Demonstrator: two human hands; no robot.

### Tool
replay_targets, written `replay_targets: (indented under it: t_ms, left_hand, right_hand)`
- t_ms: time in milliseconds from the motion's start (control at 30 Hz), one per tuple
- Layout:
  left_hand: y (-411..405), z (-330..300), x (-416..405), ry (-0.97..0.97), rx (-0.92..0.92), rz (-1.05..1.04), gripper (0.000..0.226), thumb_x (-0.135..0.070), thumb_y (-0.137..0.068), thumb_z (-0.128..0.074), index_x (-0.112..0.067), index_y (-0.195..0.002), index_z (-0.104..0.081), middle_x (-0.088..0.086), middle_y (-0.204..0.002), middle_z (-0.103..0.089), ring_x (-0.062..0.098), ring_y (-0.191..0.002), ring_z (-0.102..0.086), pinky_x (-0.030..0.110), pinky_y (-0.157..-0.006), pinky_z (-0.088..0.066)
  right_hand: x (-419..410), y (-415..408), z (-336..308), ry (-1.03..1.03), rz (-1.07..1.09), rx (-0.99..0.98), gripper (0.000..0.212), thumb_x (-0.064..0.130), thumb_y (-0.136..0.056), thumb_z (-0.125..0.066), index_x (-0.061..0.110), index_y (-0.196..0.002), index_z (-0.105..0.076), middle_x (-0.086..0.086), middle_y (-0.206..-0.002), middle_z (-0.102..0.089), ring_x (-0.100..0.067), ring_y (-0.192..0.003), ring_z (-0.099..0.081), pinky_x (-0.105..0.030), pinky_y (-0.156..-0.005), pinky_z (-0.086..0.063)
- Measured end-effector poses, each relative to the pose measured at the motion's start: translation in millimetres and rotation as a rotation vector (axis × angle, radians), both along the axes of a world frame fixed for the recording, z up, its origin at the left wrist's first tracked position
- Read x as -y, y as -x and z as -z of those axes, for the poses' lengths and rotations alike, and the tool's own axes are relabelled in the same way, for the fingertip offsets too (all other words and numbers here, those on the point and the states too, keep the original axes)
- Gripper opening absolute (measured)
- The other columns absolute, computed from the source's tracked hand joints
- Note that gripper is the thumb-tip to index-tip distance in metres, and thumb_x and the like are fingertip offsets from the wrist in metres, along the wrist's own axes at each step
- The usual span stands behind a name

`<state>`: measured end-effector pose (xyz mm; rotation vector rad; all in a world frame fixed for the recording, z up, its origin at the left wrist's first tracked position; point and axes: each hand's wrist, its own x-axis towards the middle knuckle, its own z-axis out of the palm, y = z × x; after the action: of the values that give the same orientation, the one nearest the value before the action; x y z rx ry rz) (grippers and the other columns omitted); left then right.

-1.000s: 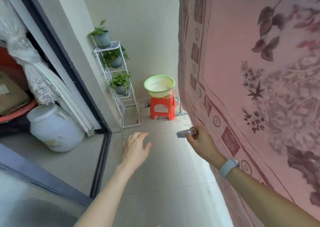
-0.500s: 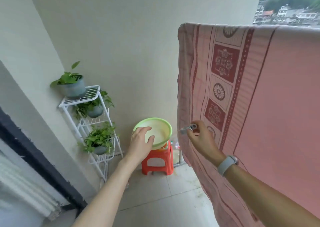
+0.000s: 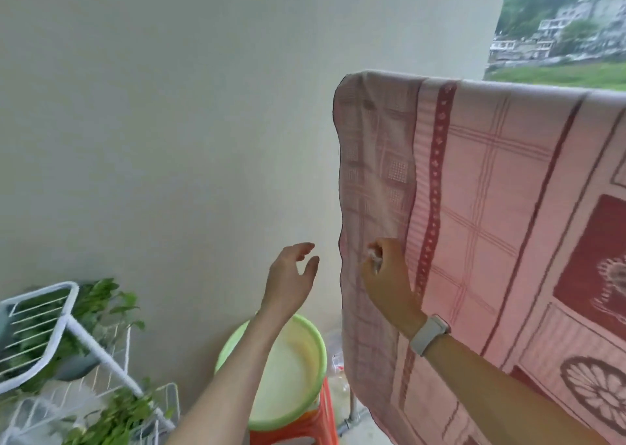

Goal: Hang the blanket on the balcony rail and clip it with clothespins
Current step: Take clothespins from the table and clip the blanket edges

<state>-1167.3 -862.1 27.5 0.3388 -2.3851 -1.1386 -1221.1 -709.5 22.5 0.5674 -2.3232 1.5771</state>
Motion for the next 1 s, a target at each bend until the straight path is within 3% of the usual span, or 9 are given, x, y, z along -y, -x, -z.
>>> replay_targets:
  t_ms: [167, 300, 400, 467, 600, 733, 867, 933, 1000]
  left_hand:
    - [98.8, -21.0, 32.6, -0.097, -0.081, 0.172, 0.027, -0.020, -0.087, -0.058, -0.015, -0.113, -0.057, 0.000, -0.110, -0.060, 0.008, -0.090, -0.057, 0.014, -0.072, -0.044]
    - [154.8, -19.2, 36.7, -0.126, -0.113, 0.373, 0.036, -0.026, -0.084, -0.062, -0.011, -0.116, -0.055, -0.004, -0.106, -0.057, 0.011, -0.092, -0.057, 0.025, -0.078, -0.049]
    - [176.1, -7.6, 41.3, -0.266, -0.147, 0.481, 0.007, -0.017, -0.083, -0.063, -0.018, -0.090, -0.065, -0.008, -0.082, -0.065, 0.011, -0.081, -0.063, 0.028, -0.078, -0.052]
    - [180.7, 0.7, 46.4, -0.312, -0.166, 0.579, 0.017, -0.011, -0.083, -0.063, -0.026, -0.078, -0.063, -0.013, -0.076, -0.064, 0.004, -0.075, -0.062, 0.020, -0.074, -0.050]
    - [190.4, 1.9, 60.3, -0.422, -0.153, 0.798, 0.024, -0.009, -0.085, -0.059, -0.033, -0.085, -0.060, -0.013, -0.084, -0.065, -0.001, -0.080, -0.062, 0.009, -0.072, -0.046]
    - [199.7, 2.5, 74.5, -0.459, -0.102, 0.960, 0.027, -0.004, -0.086, -0.054, -0.029, -0.085, -0.066, -0.002, -0.091, -0.068, 0.009, -0.088, -0.063, 0.011, -0.075, -0.046]
    - [219.3, 5.8, 82.7, -0.534, -0.069, 0.986, 0.029, -0.006, -0.089, -0.052, -0.032, -0.086, -0.065, 0.000, -0.096, -0.066, -0.001, -0.085, -0.059, 0.008, -0.073, -0.044]
    - [231.2, 5.3, 76.7, -0.547, 0.017, 1.031, 0.022, -0.013, -0.091, -0.050, -0.029, -0.098, -0.063, -0.004, -0.107, -0.063, -0.006, -0.094, -0.056, 0.009, -0.081, -0.043]
    - [242.4, 5.8, 65.1, -0.577, 0.140, 1.147, 0.029, -0.024, -0.093, -0.048, -0.023, -0.121, -0.055, -0.004, -0.127, -0.055, 0.002, -0.112, -0.051, 0.022, -0.096, -0.041]
  right_hand:
    - [43.9, 56.5, -7.3, -0.085, 0.071, -0.149, 0.013, -0.008, -0.075, -0.053, -0.002, -0.086, -0.052, -0.014, -0.081, -0.049, -0.022, -0.072, -0.046, -0.021, -0.065, -0.035]
    - [60.7, 78.7, 3.3, -0.151, 0.188, -0.179, 0.017, -0.010, -0.072, -0.053, 0.001, -0.084, -0.052, -0.009, -0.078, -0.046, -0.019, -0.070, -0.044, -0.024, -0.065, -0.037]
    - [71.0, 85.4, 11.2, -0.154, 0.361, -0.173, 0.020, -0.010, -0.073, -0.055, 0.002, -0.088, -0.054, -0.009, -0.083, -0.050, -0.017, -0.072, -0.047, -0.019, -0.068, -0.040]
    - [78.1, 86.3, 14.7, -0.134, 0.477, -0.166, 0.022, -0.006, -0.076, -0.057, 0.005, -0.094, -0.055, -0.001, -0.087, -0.050, -0.006, -0.075, -0.045, -0.008, -0.072, -0.038]
    - [94.3, 89.6, 22.2, -0.117, 0.619, -0.116, 0.022, 0.022, -0.082, -0.062, 0.021, -0.101, -0.050, 0.017, -0.084, -0.045, 0.002, -0.071, -0.047, -0.002, -0.065, -0.036]
    - [113.1, 101.2, 28.4, -0.153, 0.818, 0.055, 0.040, 0.042, -0.074, -0.067, 0.025, -0.099, -0.040, 0.005, -0.085, -0.051, -0.006, -0.067, -0.050, -0.016, -0.054, -0.036]
    - [121.4, 107.6, 26.1, -0.183, 0.896, 0.041, 0.031, 0.033, -0.084, -0.060, 0.020, -0.102, -0.039, 0.002, -0.079, -0.056, -0.017, -0.064, -0.056, -0.031, -0.053, -0.044]
    - [118.6, 99.7, 25.2, -0.186, 0.885, -0.046, 0.016, 0.024, -0.088, -0.057, 0.019, -0.099, -0.046, 0.010, -0.075, -0.051, -0.007, -0.063, -0.052, -0.022, -0.057, -0.041]
    - [110.7, 90.1, 24.7, -0.249, 0.928, -0.143, 0.007, 0.014, -0.087, -0.058, 0.016, -0.085, -0.051, 0.018, -0.071, -0.042, 0.002, -0.062, -0.043, -0.013, -0.060, -0.032]
